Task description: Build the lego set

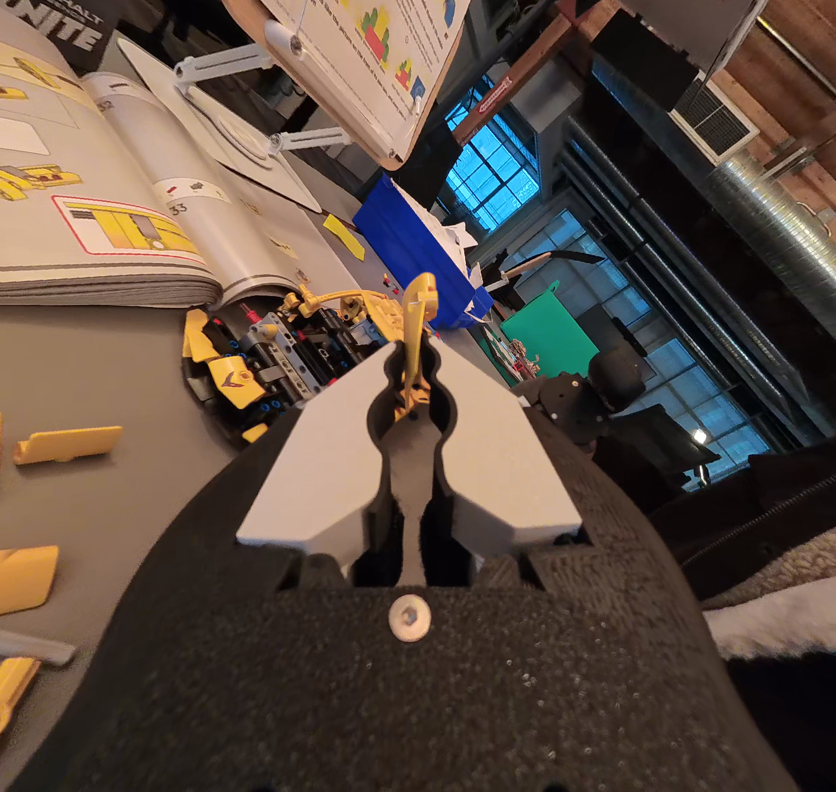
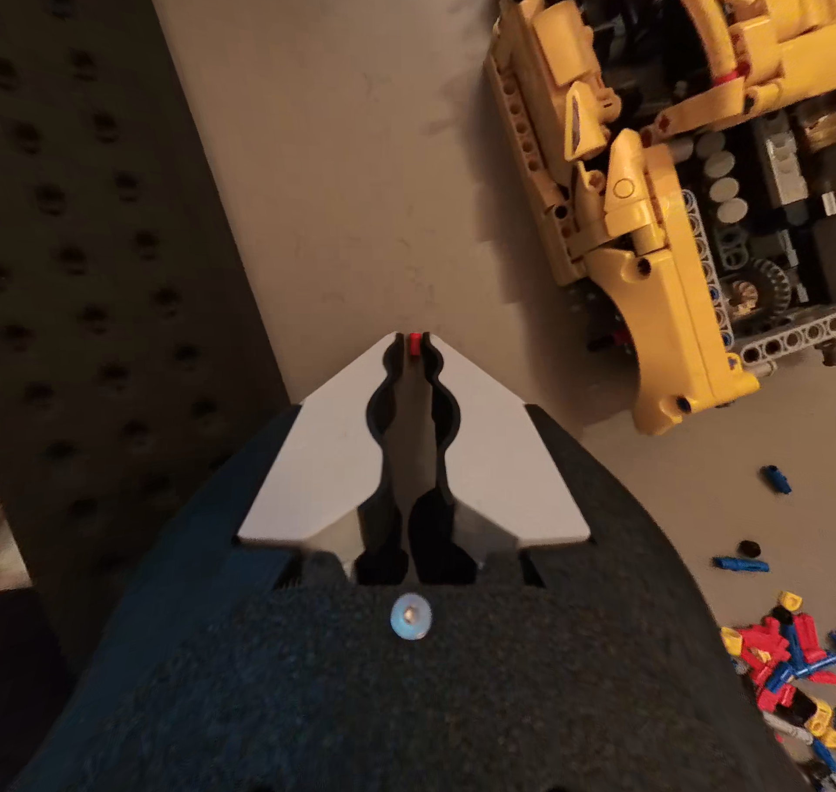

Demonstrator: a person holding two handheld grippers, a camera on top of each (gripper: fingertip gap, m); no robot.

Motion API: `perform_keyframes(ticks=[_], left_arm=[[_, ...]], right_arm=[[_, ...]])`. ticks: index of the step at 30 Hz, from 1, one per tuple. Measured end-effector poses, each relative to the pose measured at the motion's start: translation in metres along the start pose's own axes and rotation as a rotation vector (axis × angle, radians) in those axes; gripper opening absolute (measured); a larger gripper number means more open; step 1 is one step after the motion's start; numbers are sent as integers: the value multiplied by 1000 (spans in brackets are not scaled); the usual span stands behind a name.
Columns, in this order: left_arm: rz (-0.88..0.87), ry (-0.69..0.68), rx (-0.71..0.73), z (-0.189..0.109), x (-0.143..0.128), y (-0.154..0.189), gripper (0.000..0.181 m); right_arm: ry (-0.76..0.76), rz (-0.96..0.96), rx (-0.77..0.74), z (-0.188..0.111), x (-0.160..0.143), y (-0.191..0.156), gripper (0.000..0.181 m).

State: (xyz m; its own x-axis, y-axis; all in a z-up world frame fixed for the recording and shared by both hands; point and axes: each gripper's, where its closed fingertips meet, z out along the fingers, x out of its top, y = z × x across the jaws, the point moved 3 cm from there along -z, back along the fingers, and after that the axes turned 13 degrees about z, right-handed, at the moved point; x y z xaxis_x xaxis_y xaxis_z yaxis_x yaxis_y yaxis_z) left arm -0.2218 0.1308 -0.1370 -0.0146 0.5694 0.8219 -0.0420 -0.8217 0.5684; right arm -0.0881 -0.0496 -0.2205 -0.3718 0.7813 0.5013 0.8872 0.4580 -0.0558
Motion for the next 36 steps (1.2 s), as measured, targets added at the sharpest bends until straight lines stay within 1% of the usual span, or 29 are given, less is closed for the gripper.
perform_keyframes(ticks=[4,5,7,9,11,12,14,15,18,22,28,31,33,34,36], left_arm=[[16,-66,-43,7,-10,9,7],[22,-92,-49,9,-14,11,7],[45,-157,-65,15,-25,17,7],[101,-235,-93,21,-37,25,7],[191,-304,-120,26,-48,36,7],[240,-329,-127,28,-52,40,7],[305,-354,-141,30,-57,48,7],[316,-360,-144,31,-58,49,7],[319,-362,-160,31,-59,52,7],[333,-332,-171,30,-53,55,7],[332,-298,-180,28,-48,57,7],[302,-279,-198,28,-46,59,7],[232,-257,-224,28,-44,59,7],[165,-232,-251,28,-41,60,7],[-20,-139,-304,27,-31,60,7]], right_arm=[[-1,3,12,2,5,0,5],[42,10,13,0,13,0,5],[220,43,62,-12,47,-6,5],[471,98,82,-34,91,-7,5],[688,140,116,-50,124,-8,4],[750,160,150,-53,134,-9,4],[795,200,224,-50,145,-13,4],[809,197,247,-49,147,-17,4],[726,104,156,-31,143,-21,4],[715,34,58,-28,142,-20,4],[763,93,87,-37,140,-14,4],[807,150,144,-40,141,-14,4],[855,174,201,-46,144,-18,4],[882,182,222,-49,146,-20,4],[954,185,247,-56,150,-25,4]])
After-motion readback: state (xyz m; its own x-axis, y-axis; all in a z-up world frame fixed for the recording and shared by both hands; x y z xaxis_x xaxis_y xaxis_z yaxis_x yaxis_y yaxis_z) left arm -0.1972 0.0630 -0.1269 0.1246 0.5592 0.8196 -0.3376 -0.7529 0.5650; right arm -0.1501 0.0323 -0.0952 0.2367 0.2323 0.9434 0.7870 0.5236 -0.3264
